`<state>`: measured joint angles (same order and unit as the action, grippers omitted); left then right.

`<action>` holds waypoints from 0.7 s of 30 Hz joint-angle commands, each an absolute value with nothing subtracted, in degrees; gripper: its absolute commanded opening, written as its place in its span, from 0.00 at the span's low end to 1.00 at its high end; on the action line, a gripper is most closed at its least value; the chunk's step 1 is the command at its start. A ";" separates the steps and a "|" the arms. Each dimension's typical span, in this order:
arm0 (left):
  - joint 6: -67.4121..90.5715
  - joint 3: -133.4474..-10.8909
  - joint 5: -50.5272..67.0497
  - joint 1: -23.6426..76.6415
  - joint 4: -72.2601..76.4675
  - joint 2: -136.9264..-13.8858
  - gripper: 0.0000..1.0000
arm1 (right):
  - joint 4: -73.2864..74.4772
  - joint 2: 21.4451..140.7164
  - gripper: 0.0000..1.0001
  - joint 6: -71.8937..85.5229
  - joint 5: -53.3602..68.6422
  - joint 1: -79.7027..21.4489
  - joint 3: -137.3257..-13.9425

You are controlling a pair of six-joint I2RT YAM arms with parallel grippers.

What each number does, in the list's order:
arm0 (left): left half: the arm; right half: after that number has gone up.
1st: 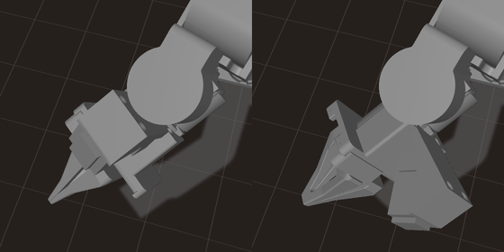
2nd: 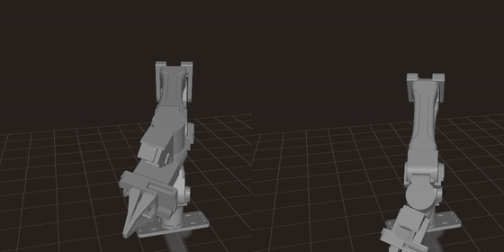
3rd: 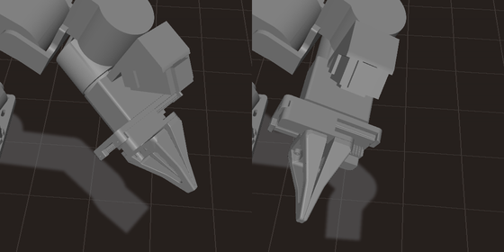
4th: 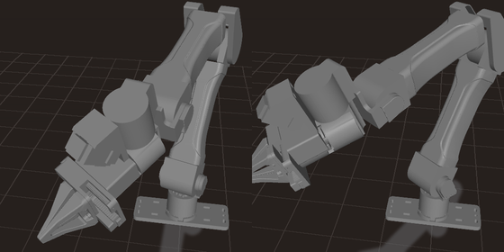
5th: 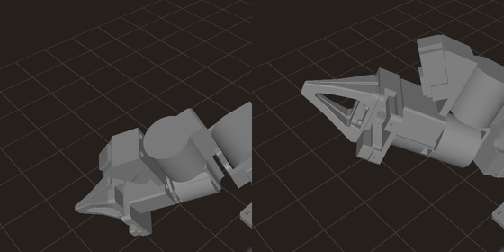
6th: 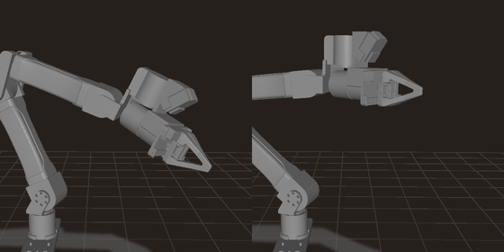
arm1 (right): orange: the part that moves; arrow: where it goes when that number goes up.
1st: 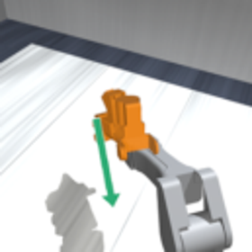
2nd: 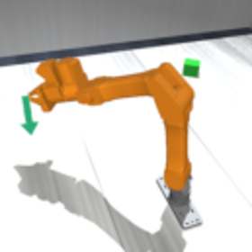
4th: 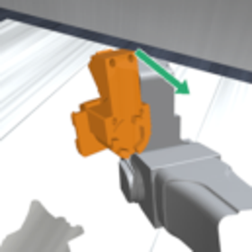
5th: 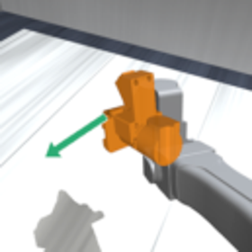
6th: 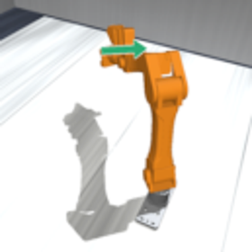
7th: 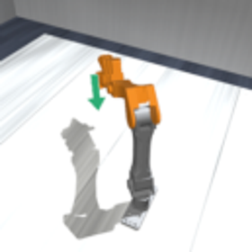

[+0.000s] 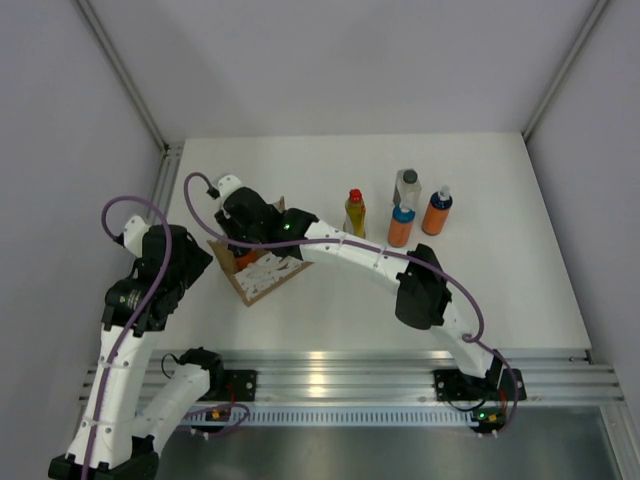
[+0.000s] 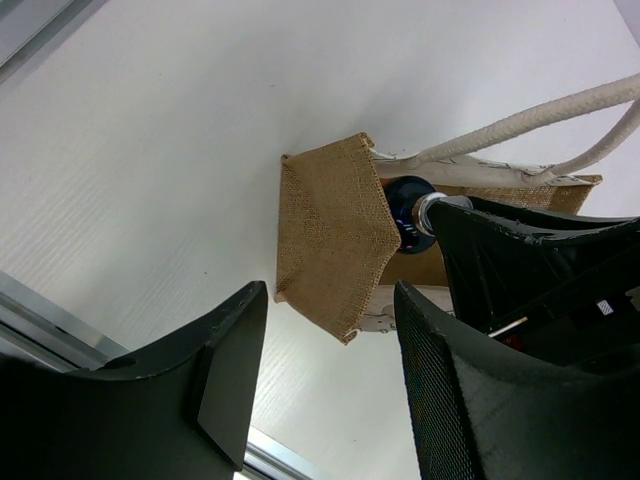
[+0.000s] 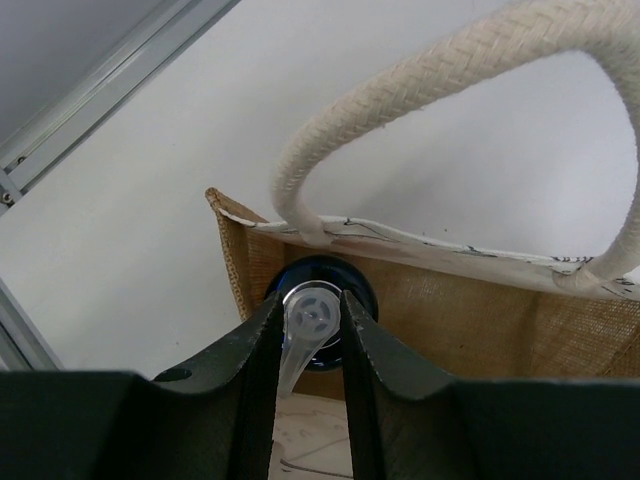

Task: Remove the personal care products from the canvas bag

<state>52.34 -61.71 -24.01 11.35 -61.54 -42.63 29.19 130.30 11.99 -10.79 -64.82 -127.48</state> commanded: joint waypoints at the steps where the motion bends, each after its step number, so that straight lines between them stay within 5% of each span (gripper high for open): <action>1: 51.42 -62.49 -24.26 11.25 -61.52 -42.10 0.59 | 29.36 130.87 0.27 11.51 -10.81 -66.01 -127.00; 13: 51.15 -62.75 -24.43 11.25 -61.52 -42.10 0.59 | 28.83 131.22 0.22 11.60 -11.07 -66.44 -125.16; 17: 51.15 -62.58 -24.52 11.34 -61.52 -42.10 0.59 | 28.48 130.52 0.00 11.08 -11.16 -66.45 -125.16; 21: 51.15 -61.79 -24.52 11.25 -61.35 -42.10 0.59 | 26.90 128.07 0.00 9.50 -10.90 -66.45 -125.33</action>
